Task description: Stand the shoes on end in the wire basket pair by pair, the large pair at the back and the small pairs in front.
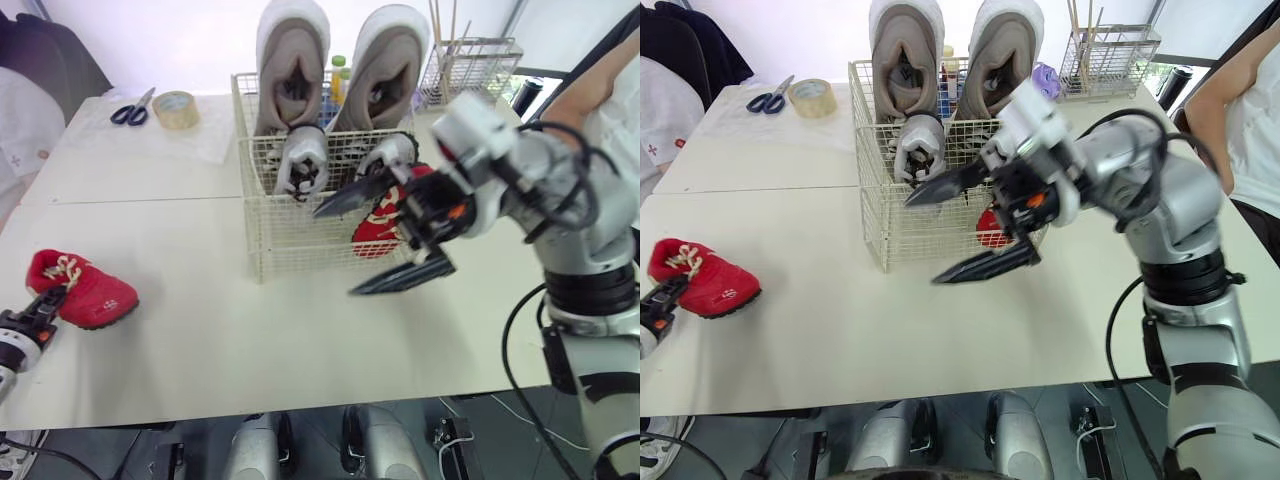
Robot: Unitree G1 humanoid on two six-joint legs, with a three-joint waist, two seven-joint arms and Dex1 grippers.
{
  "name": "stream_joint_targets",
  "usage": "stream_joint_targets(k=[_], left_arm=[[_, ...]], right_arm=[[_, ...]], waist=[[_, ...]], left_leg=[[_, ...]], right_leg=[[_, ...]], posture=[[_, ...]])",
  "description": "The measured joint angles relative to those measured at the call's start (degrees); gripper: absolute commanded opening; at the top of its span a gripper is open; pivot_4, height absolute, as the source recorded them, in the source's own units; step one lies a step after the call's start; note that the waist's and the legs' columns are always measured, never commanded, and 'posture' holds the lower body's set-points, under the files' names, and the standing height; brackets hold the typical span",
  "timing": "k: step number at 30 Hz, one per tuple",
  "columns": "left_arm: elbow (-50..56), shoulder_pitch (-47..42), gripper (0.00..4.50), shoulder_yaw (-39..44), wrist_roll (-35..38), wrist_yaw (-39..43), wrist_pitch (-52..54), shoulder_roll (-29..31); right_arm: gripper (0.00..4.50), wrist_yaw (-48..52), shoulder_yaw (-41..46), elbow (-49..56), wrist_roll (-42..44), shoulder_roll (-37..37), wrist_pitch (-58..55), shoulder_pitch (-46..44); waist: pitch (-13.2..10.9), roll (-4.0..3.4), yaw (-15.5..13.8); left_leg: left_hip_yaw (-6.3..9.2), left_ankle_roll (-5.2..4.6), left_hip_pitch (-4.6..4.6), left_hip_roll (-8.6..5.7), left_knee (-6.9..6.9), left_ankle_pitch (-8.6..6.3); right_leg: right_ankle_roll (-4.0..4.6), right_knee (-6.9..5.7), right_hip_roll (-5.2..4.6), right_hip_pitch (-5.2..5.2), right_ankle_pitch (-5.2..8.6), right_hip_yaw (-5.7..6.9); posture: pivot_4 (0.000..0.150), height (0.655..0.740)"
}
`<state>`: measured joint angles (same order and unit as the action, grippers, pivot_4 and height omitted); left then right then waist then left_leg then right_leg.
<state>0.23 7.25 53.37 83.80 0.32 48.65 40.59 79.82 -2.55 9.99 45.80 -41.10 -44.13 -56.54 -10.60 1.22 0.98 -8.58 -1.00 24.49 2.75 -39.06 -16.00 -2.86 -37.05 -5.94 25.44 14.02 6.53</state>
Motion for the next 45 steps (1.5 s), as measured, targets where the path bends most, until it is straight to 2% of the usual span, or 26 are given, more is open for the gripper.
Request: stream_joint_targets(k=[3, 5, 8, 11, 15, 17, 21, 25, 29, 36, 41, 45], left_arm=[[10.2, -2.7, 0.53, 3.3, -3.3, 6.3, -5.5, 4.5], [15.7, -9.3, 0.53, 3.0, -2.3, 9.8, -6.1, 11.2], [20.9, -23.2, 0.53, -5.6, -2.0, 14.1, -8.7, 15.8], [22.9, -31.5, 0.53, -17.5, -7.1, 17.5, -12.2, 11.8], [18.5, -37.7, 0.53, -34.4, -22.9, 24.0, -19.9, 2.2], [16.8, -38.7, 0.53, -39.6, -29.1, 27.9, -23.4, -1.0], [15.7, -39.0, 0.53, -44.6, -38.0, 32.7, -30.3, -6.2], [15.8, -38.3, 0.53, -47.7, -43.4, 34.7, -34.3, -10.1], [17.2, -35.1, 0.53, -48.0, -44.8, 34.5, -34.7, -12.7], [20.9, -31.5, 0.53, -47.6, -48.0, 33.3, -34.9, -12.7], [18.2, -27.5, 0.53, -51.1, -58.7, 35.1, -44.6, -13.9], [15.9, -25.3, 0.53, -51.6, -61.8, 35.8, -49.7, -15.8]], right_arm=[[4.5, -0.6, 4.3, -2.3, 2.9, -2.4, -2.9, -2.4], [4.5, -1.5, 6.9, -3.2, 4.7, -3.8, -4.7, -2.7], [4.5, -3.8, 8.8, -4.0, 5.5, -4.6, -6.2, -3.1], [4.5, -5.7, 10.2, -4.0, 6.8, -4.9, -7.3, -2.7], [4.5, -8.1, 11.1, -3.5, 7.8, -6.4, -9.5, -2.3], [4.5, -8.6, 11.8, -3.8, 8.0, -8.9, -10.9, -2.3], [4.5, -10.0, 12.7, -2.0, 9.3, -14.4, -15.3, -1.6], [4.5, -12.4, 13.6, 3.7, 15.0, -17.7, -22.7, 1.3], [4.5, -14.8, 16.3, 8.1, 19.9, -21.7, -28.5, 7.6], [4.5, -19.9, 18.9, 8.8, 23.2, -21.5, -29.3, 11.3], [4.5, -20.3, 18.2, 7.5, 24.3, -20.8, -29.4, 11.8], [4.5, -19.8, 17.3, 7.8, 27.3, -21.0, -31.4, 12.6]], waist=[[0.0, 0.05, -0.4], [0.0, 0.04, -0.5], [0.1, -0.33, -0.3], [0.1, -0.7, 0.0], [0.0, -0.61, -0.2], [0.0, -0.59, -0.3], [-0.1, -0.57, -0.4], [-0.1, -0.55, -0.4], [-0.1, -0.49, -0.5], [-0.1, -0.49, -0.4], [-0.1, -0.49, -0.7], [-0.1, -0.49, -0.7]], left_leg=[[0.13, 0.0, -0.01, -0.01, 0.0, -0.01], [0.14, -0.01, -0.04, -0.05, 0.0, -0.02], [0.0, -0.08, -0.04, -0.19, 0.04, -0.05], [-0.32, -0.38, -0.08, -0.16, 0.08, 0.03], [-0.5, -0.3, -0.07, 0.02, -0.02, 0.14], [-0.55, -0.3, -0.06, 0.05, -0.04, 0.14], [-0.56, -0.32, -0.07, 0.15, -0.06, 0.14], [-0.53, -0.37, -0.07, 0.15, -0.09, 0.11], [-0.47, -0.43, -0.07, 0.15, -0.12, 0.07], [-0.45, -0.43, -0.09, 0.14, -0.14, 0.08], [-0.46, -0.44, -0.08, 0.11, -0.14, 0.08], [-0.46, -0.49, -0.09, 0.12, -0.16, 0.05]], right_leg=[[0.05, 0.14, -0.02, 0.07, 0.02, 0.13], [0.07, 0.21, -0.05, 0.0, 0.0, 0.12], [0.04, 0.25, -0.17, -0.16, -0.02, 0.09], [-0.27, 0.15, -0.08, -0.18, -0.19, 0.01], [-0.36, 0.03, 0.54, -0.11, -0.22, 0.11], [-0.37, 0.04, 0.58, -0.07, -0.21, 0.05], [-0.41, 0.05, 0.54, -0.07, -0.18, -0.02], [-0.42, 0.02, 0.46, -0.09, -0.19, -0.03], [-0.42, 0.04, 0.37, -0.14, -0.19, -0.03], [-0.45, 0.0, 0.41, -0.15, -0.2, -0.04], [-0.45, 0.0, 0.42, -0.15, -0.21, 0.0], [-0.45, 0.01, 0.36, -0.16, -0.21, -0.03]], posture=[[0.15, 0.74], [0.15, 0.74], [0.15, 0.74], [0.15, 0.74], [0.15, 0.74], [0.15, 0.74], [0.15, 0.74], [0.15, 0.74], [0.15, 0.74], [0.15, 0.74], [0.15, 0.74], [0.15, 0.74]])
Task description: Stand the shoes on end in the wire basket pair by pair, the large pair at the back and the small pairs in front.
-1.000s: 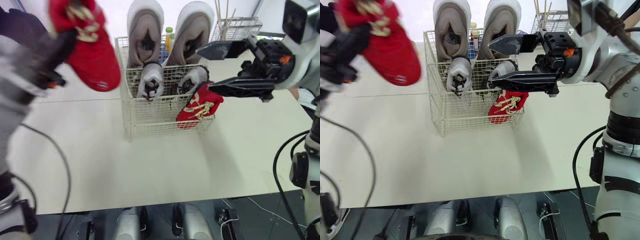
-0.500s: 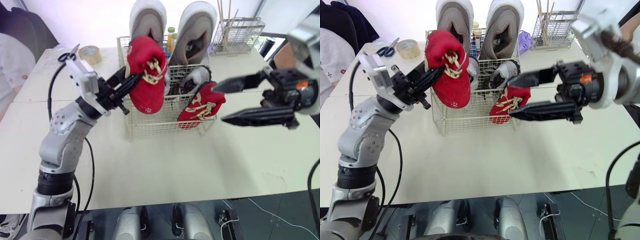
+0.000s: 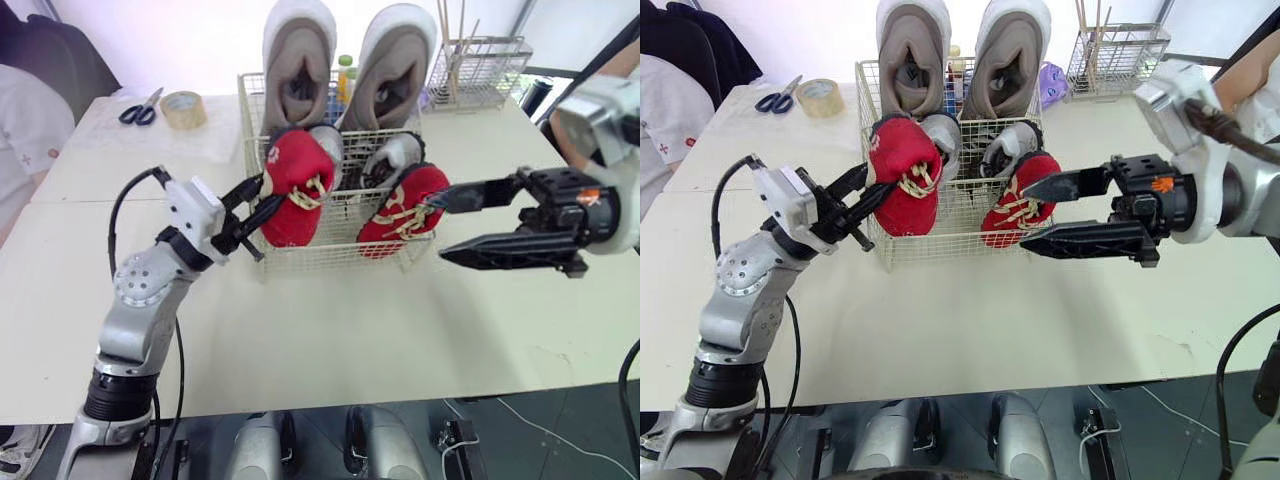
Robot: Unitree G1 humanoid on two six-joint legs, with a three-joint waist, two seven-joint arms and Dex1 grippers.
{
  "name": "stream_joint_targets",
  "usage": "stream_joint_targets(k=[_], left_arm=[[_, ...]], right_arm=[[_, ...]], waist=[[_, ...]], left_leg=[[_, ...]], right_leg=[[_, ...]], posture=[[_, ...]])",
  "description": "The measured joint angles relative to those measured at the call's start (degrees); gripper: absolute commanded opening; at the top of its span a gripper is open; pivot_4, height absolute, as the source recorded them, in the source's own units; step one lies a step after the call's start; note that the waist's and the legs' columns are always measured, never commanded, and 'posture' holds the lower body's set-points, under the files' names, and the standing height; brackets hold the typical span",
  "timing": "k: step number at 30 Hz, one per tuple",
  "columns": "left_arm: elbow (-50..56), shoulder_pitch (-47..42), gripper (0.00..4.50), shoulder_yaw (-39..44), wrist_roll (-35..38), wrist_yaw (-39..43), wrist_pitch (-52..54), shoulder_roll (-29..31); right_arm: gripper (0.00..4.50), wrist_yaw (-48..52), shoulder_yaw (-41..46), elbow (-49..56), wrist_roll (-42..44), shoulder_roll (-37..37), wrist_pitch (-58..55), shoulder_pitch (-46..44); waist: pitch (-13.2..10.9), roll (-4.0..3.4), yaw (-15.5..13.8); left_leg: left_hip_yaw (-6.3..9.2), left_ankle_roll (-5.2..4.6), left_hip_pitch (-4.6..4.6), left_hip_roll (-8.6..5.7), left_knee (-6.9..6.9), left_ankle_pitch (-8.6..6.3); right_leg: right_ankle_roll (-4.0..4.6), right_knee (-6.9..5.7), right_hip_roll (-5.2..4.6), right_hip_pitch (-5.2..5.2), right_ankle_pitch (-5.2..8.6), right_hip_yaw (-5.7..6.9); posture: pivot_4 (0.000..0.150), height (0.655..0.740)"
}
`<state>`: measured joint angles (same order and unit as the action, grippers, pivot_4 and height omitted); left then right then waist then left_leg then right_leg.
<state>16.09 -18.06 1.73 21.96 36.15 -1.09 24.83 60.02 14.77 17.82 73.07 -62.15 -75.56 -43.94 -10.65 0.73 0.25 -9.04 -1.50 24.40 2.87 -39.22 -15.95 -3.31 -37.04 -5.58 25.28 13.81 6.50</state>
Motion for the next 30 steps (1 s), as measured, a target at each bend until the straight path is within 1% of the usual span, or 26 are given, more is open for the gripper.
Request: stream_joint_targets(k=[4, 6, 8, 10, 12, 14, 17, 23, 26, 30], left_arm=[[0.6, 2.0, 0.53, 0.3, 1.5, 0.5, 0.0, -0.5], [1.1, 3.5, 0.53, 1.3, 4.7, 0.9, 2.9, -0.4], [1.7, 4.2, 1.56, 2.6, 8.1, 1.2, 5.5, 0.1], [2.2, 5.0, 2.38, 3.8, 10.7, 2.2, 8.6, 1.4], [2.5, 6.2, 3.3, 4.5, 12.5, 2.5, 10.9, 2.2], [3.0, 6.9, 3.3, 5.2, 13.5, 2.6, 12.9, 3.2], [6.2, 9.2, 3.3, 8.4, 17.2, 2.9, 17.4, 6.8], [12.8, 12.5, 3.3, 14.2, 26.0, 3.9, 26.0, 14.3], [14.3, 12.8, 3.3, 18.1, 30.3, 4.9, 30.0, 19.5], [14.8, 12.8, 3.3, 21.6, 32.0, 7.1, 33.0, 24.8]], right_arm=[[4.5, 0.5, -0.4, -0.1, -0.1, -0.1, 0.6, 1.6], [4.5, 0.7, -0.5, -0.1, -0.5, -0.1, 1.2, 2.8], [4.5, 1.0, -0.6, -0.2, -1.0, -0.1, 1.6, 3.2], [4.5, 1.4, -0.7, -0.3, -1.6, -0.1, 2.6, 3.3], [4.5, 1.9, -1.0, -0.4, -2.4, -0.1, 3.5, 3.6], [4.5, 2.3, -1.4, -0.4, -3.1, 0.0, 3.9, 4.0], [4.5, 3.2, -2.3, -0.5, -4.2, 0.3, 5.3, 4.7], [4.5, 4.9, -4.5, -0.8, -6.3, 1.3, 7.8, 5.1], [4.5, 6.1, -5.7, -1.6, -7.6, 2.0, 9.0, 5.3], [4.5, 7.5, -7.3, -2.5, -9.5, 2.6, 10.6, 5.3]], waist=[[0.0, 0.0, 0.1], [0.0, 0.0, 0.3], [0.0, 0.0, 0.5], [0.0, 0.0, 0.6], [0.0, 0.0, 0.4], [0.0, 0.01, 0.3], [0.0, 0.02, 0.3], [0.0, 0.03, 0.4], [0.0, 0.02, 0.4], [0.0, 0.01, 0.4]], left_leg=[[0.03, -0.01, -0.01, 0.02, 0.0, -0.01], [0.03, -0.01, 0.0, 0.04, 0.0, -0.01], [0.03, 0.0, 0.0, 0.06, 0.0, 0.0], [0.03, 0.03, -0.02, 0.07, 0.01, 0.02], [0.03, 0.04, -0.01, 0.07, 0.0, 0.02], [0.04, 0.04, -0.01, 0.05, 0.0, 0.02], [0.04, 0.03, 0.0, 0.03, -0.01, 0.02], [0.07, 0.07, -0.01, 0.05, -0.01, 0.03], [0.07, 0.08, 0.0, 0.05, -0.01, 0.04], [0.06, 0.08, -0.01, 0.02, -0.01, 0.03]], right_leg=[[0.0, 0.0, -0.03, -0.02, 0.0, -0.01], [0.0, 0.0, -0.02, -0.02, 0.0, -0.01], [0.0, 0.0, 0.0, 0.0, 0.01, -0.02], [-0.01, 0.0, 0.03, 0.0, 0.01, -0.02], [-0.01, -0.01, 0.04, 0.0, 0.01, -0.01], [-0.01, -0.02, 0.04, -0.01, 0.01, -0.01], [-0.01, -0.02, 0.01, -0.01, 0.01, -0.01], [-0.01, -0.03, 0.01, -0.01, 0.01, 0.0], [-0.01, -0.03, 0.02, 0.0, 0.01, 0.0], [-0.01, -0.03, 0.08, 0.0, 0.01, 0.02]], posture=[[0.15, 0.74], [0.15, 0.74], [0.15, 0.74], [0.15, 0.74], [0.15, 0.74], [0.15, 0.74], [0.15, 0.74], [0.15, 0.74], [0.15, 0.74], [0.15, 0.74]])
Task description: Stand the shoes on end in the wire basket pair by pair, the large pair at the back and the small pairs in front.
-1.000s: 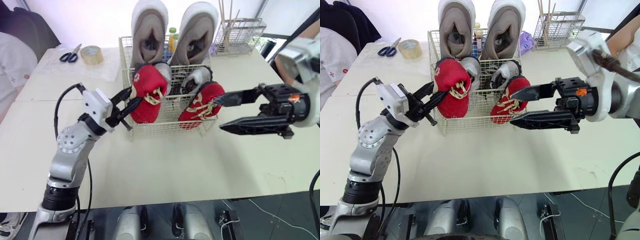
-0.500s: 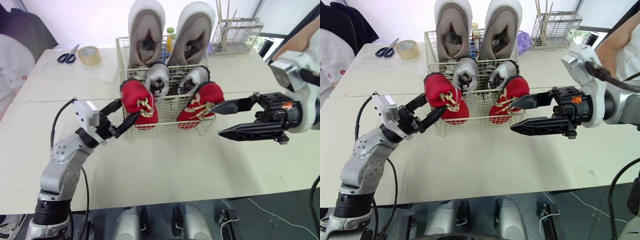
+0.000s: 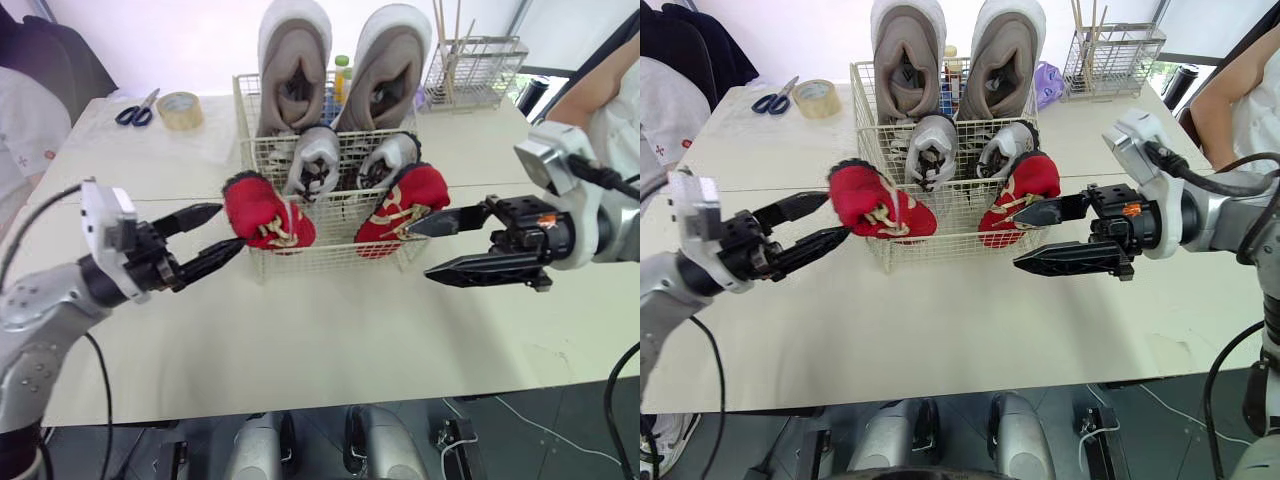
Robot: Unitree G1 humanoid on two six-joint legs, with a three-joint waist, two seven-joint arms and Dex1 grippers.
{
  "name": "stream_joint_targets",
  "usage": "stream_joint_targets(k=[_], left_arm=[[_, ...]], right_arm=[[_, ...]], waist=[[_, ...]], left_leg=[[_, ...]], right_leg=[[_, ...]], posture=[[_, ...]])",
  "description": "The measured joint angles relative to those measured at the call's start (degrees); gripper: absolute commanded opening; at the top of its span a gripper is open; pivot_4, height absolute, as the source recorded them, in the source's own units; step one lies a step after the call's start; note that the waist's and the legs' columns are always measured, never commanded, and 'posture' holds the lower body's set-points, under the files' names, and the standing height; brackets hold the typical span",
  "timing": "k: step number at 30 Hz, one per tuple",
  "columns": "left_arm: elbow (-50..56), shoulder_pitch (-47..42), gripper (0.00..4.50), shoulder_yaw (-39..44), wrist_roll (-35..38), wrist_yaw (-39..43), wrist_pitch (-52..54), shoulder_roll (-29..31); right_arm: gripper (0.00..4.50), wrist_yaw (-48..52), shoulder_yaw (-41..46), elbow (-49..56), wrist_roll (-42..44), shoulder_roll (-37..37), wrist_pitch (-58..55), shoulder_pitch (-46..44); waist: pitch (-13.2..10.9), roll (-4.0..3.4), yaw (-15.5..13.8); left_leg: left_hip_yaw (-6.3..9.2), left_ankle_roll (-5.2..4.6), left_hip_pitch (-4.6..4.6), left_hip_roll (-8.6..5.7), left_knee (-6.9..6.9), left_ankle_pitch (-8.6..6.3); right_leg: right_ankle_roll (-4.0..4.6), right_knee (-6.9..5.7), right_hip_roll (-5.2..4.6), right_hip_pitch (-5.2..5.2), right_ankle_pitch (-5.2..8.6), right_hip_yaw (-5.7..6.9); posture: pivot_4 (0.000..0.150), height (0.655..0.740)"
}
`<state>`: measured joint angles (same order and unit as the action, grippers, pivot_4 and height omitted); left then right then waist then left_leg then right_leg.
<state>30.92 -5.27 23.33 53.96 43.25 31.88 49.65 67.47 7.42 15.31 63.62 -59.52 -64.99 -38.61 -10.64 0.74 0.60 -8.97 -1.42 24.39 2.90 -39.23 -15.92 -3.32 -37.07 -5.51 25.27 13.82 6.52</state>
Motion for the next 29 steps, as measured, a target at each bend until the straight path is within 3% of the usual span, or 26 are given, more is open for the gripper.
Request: stream_joint_targets(k=[7, 10, 14, 17, 21, 25, 29], left_arm=[[-2.1, -3.5, 3.3, 0.1, 0.7, 0.0, 1.8, 0.8], [-2.3, -1.0, 3.3, 2.1, 3.3, -0.4, 6.2, 2.5], [-4.7, 3.6, 4.47, 12.1, 12.2, -2.9, 15.1, 5.2], [-8.1, 10.2, 4.47, 22.2, 17.2, -4.3, 20.8, 5.8], [-6.9, 20.8, 4.47, 24.1, 11.4, -9.4, 23.1, 2.9], [-5.5, 23.1, 4.47, 18.8, 8.9, -13.6, 24.1, -2.4], [-3.3, 26.7, 4.47, 13.0, 3.7, -12.4, 19.8, -7.6]], right_arm=[[4.5, 0.8, -0.6, -0.3, -1.7, 1.1, 1.8, 0.5], [4.5, 0.8, -0.2, 0.2, -1.7, 0.9, 1.7, 2.5], [4.5, 1.1, 1.9, 0.5, -1.3, -0.6, 1.1, 5.9], [4.5, 1.5, 5.3, -0.2, -0.3, -2.9, 0.4, 9.1], [4.5, 1.8, 8.7, -1.8, -2.0, -5.0, 0.6, 16.1], [4.5, 2.4, 6.9, -1.4, -5.9, -4.9, 2.8, 23.9], [4.5, 2.9, 3.8, -1.1, -9.7, -3.9, 5.8, 28.5]], waist=[[0.0, 0.0, 0.0], [0.0, 0.0, 0.1], [0.0, -0.01, 0.2], [0.0, -0.02, 0.2], [0.0, 0.03, -0.1], [0.1, 0.08, -0.7], [0.1, 0.08, -0.9]], left_leg=[[-0.01, 0.0, 0.0, -0.01, 0.0, 0.0], [-0.02, 0.01, 0.0, 0.02, 0.02, 0.0], [-0.01, 0.03, -0.01, 0.05, 0.02, 0.02], [0.0, 0.03, -0.03, 0.03, 0.02, 0.01], [0.01, 0.03, -0.08, -0.02, 0.02, -0.02], [0.05, 0.04, -0.08, -0.02, 0.01, -0.04], [0.04, 0.05, -0.07, 0.0, 0.01, -0.03]], right_leg=[[0.0, 0.0, 0.0, 0.0, 0.0, 0.0], [-0.01, 0.0, 0.0, 0.03, 0.01, -0.02], [-0.01, -0.04, -0.06, 0.04, 0.01, -0.04], [-0.04, -0.03, -0.08, 0.02, 0.03, -0.04], [-0.03, 0.01, -0.12, -0.07, 0.04, -0.03], [0.03, 0.06, -0.18, -0.07, 0.06, -0.07], [0.18, 0.04, -0.17, -0.02, 0.13, -0.08]], posture=[[0.15, 0.74], [0.15, 0.74], [0.15, 0.74], [0.15, 0.74], [0.15, 0.74], [0.15, 0.74], [0.15, 0.74]])
